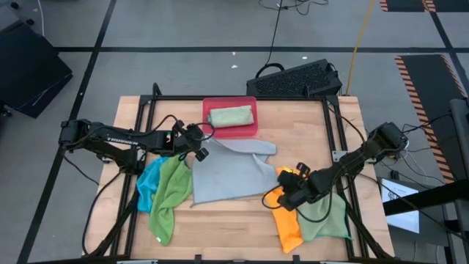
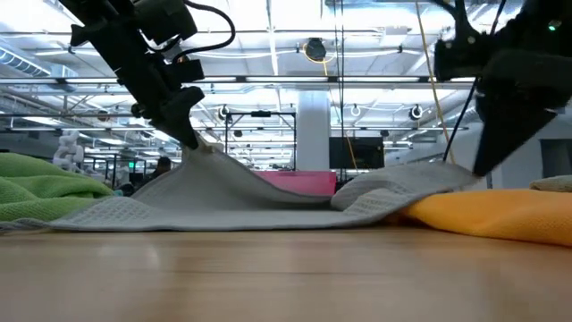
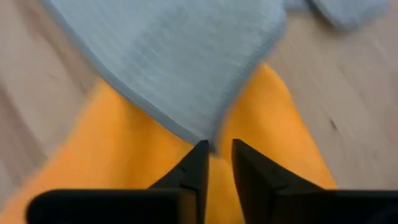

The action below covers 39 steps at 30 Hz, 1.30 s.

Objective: Fold microfiber towels
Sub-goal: Fold the gray towel

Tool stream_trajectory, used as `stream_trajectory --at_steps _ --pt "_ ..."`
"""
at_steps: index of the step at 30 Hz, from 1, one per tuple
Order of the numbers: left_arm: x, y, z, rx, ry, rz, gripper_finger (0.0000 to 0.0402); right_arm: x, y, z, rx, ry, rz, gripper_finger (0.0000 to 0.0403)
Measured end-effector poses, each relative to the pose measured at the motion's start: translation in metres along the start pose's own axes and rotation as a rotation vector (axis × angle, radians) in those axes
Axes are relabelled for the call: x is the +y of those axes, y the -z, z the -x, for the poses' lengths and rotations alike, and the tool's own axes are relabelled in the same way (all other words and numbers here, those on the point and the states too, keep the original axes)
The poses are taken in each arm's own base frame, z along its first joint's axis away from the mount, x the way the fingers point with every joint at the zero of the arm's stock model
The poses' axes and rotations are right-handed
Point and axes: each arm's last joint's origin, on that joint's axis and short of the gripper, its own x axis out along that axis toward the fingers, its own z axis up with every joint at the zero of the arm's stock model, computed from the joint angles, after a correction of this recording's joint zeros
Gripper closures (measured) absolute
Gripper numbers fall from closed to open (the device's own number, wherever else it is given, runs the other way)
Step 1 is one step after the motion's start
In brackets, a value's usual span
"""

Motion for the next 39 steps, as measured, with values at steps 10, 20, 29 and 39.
stream_trajectory --at_steps 10,20,29,39 --pt "0.001 -0.001 0.004 0.007 0.039 0.006 0.0396 -0.017 -0.002 0.024 -0.238 0.092 0.045 0.0241" --pt "0.001 -0.002 0.004 -0.006 0.04 -0.011 0.0396 -0.048 -0.027 -0.03 -0.275 0.204 0.587 0.0234" --pt "0.001 -0.002 0.004 -0.007 0.035 -0.013 0.0388 -0.076 -0.016 -0.071 -0.36 0.243 0.815 0.0238" --pt "0.002 -0.003 0.004 -0.023 0.011 -0.013 0.0383 -0.091 -0.012 -0.091 -0.452 0.27 0.79 0.0238"
